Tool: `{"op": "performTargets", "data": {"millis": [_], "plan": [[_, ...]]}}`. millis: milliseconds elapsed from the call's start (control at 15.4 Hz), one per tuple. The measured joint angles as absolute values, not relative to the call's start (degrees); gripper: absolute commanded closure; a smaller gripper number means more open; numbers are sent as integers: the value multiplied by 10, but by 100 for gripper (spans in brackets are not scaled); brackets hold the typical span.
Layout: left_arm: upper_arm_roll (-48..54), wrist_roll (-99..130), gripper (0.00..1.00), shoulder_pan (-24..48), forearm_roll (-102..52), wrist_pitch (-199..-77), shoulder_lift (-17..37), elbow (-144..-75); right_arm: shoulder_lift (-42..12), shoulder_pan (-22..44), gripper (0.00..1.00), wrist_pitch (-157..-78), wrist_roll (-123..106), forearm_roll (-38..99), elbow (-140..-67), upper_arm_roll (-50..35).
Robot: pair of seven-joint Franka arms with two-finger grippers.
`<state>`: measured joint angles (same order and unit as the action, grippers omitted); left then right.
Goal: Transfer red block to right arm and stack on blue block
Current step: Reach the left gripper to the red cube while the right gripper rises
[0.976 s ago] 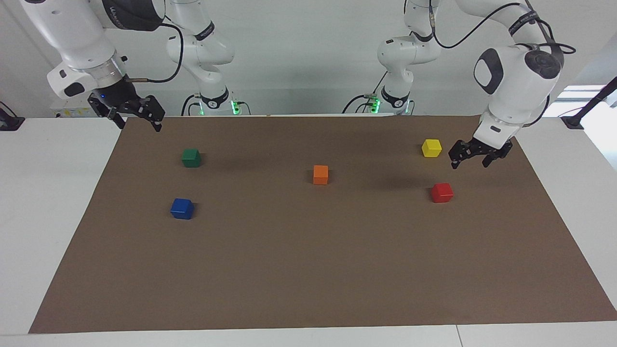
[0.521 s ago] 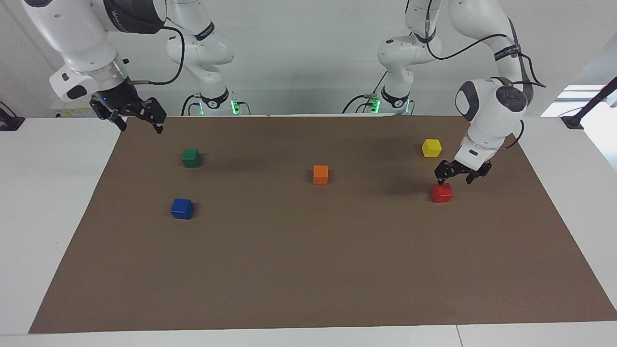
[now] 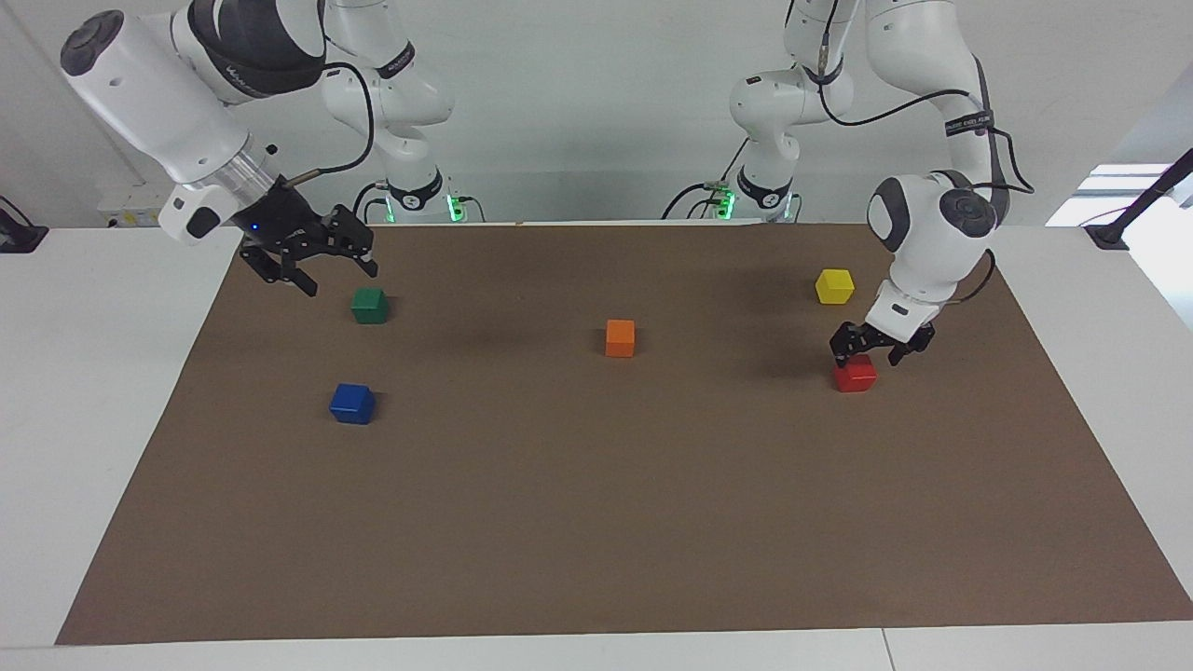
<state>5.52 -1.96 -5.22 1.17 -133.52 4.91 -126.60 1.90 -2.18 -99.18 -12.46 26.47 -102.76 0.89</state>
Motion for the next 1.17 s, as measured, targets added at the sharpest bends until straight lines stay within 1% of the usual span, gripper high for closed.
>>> {"op": "performTargets", "data": {"millis": [195,391,456,521,586,651,716,781,976,1172], "plan": [[55,-20,0,-52,12,-1348,61,-1271,2,-42,0,-977,-180,395,-1038,10],[55,-20,1,-52,12,-1360,73,-1271,-13,-63,0,-941,-227,515,-1050,11],[56,-20,8,-52,12,-1363,76,-1271,-17,-69,0,-930,-243,558,-1057,11],[56,-20,18,-52,12,-1365,78,-1271,-22,-74,0,-918,-256,601,-1066,11],[56,-19,34,-52,12,-1365,80,-1271,-27,-78,0,-906,-266,640,-1075,11],[56,-16,58,-52,12,-1365,83,-1271,-34,-81,0,-891,-273,680,-1083,11],[56,-8,84,-52,12,-1366,85,-1271,-42,-83,0,-877,-277,720,-1091,11],[56,1,100,-52,12,-1366,88,-1271,-49,-84,0,-866,-279,762,-1100,11],[56,13,100,-51,11,-1361,90,-1264,-63,-73,0,-828,-282,883,-1140,8],[55,39,100,-51,-4,-1290,90,-1217,-102,-51,0,-765,-311,954,-1167,6]]}}
